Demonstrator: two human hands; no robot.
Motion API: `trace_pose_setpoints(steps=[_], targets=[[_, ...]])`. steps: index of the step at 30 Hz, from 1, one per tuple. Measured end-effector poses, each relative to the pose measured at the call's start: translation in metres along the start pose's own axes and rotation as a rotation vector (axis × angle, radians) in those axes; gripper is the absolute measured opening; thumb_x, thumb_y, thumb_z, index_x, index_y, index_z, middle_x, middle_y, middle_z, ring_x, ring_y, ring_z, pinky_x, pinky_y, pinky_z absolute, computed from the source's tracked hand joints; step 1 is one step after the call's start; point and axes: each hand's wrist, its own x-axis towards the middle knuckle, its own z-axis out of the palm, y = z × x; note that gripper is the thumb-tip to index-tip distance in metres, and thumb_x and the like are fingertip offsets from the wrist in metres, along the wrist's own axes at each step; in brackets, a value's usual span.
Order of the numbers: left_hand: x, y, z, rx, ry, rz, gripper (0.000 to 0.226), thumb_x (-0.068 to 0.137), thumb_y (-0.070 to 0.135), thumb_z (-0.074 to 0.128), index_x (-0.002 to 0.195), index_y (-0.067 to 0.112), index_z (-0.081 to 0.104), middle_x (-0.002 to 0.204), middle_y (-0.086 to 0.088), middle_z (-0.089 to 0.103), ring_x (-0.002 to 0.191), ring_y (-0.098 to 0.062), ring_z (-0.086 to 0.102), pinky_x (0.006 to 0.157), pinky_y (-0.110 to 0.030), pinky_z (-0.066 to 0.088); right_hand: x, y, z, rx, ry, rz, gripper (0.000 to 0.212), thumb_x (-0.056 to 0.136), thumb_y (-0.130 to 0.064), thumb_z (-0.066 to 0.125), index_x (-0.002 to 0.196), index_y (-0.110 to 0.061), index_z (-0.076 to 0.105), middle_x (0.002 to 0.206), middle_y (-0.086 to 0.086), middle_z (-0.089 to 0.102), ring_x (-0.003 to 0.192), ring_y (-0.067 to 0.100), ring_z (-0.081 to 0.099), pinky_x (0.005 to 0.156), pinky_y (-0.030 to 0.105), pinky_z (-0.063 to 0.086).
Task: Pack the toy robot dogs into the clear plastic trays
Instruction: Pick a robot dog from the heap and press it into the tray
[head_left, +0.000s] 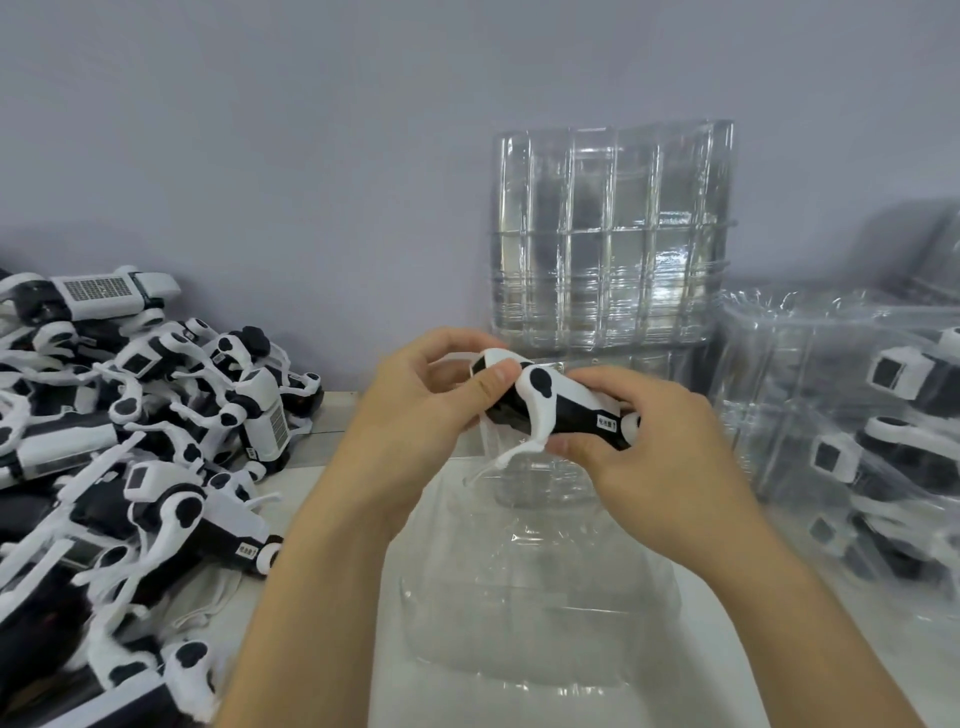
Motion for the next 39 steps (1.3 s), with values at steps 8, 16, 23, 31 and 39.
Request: trace_pose_setpoints(steps=[8,16,23,31,39], targets=[[0.006,0.003,0.008,0.128,0.306,-0.093,0.007,0.095,0.029,0.064,0.092,0.031,0.069,0.097,0.008,0.075,0.092,-0.006,0.066,0.084,-0.028,0.053,0.0,0.013,-0.002,-0.004,0.001,0.055,0.024,0.081,-0.026,0.081,0.094,-0.042,0.069,0.085,-0.032,0.066,0.083,-0.007,0.059,0.06,0.01,0.04],[-0.025,-0.038,-0.014,0.306,0.474,-0.166,0.011,0.094,0.023,0.064,0.098,0.032,0.067,0.093,0.018,0.066,0.07,0.023,0.054,0.062,-0.017,0.038,-0.002,0.011,0.001,0.05,-0.038,0.051,0.029,0.07,-0.031,0.09,0.09,-0.041,0.071,0.083,-0.03,0.066,0.078,-0.005,0.06,0.064,0.004,0.04],[-0.02,-0.076,-0.028,0.245,0.221,-0.246,0.025,0.092,0.019,0.068,0.108,0.038,0.068,0.109,0.015,0.072,0.106,0.004,0.063,0.077,-0.016,0.044,-0.003,0.015,0.005,0.025,-0.059,0.056,0.033,0.066,-0.029,0.092,0.087,-0.043,0.071,0.085,-0.036,0.063,0.077,-0.009,0.06,0.059,0.003,0.041],[-0.011,-0.099,-0.032,0.119,0.167,-0.357,0.012,0.09,0.016,0.069,0.095,0.026,0.076,0.103,0.0,0.074,0.093,-0.02,0.067,0.086,-0.037,0.049,-0.004,0.015,0.014,0.045,-0.121,0.072,0.031,0.067,-0.026,0.092,0.087,-0.04,0.072,0.081,-0.023,0.068,0.071,0.0,0.062,0.057,0.008,0.044],[-0.009,-0.096,-0.031,0.032,0.201,-0.357,0.017,0.07,0.021,0.068,0.085,0.024,0.076,0.095,-0.003,0.075,0.093,-0.022,0.067,0.092,-0.041,0.051,-0.009,0.02,0.031,-0.122,-0.247,0.109,0.031,0.067,-0.033,0.091,0.087,-0.042,0.07,0.081,-0.022,0.065,0.074,0.0,0.059,0.06,0.012,0.039]])
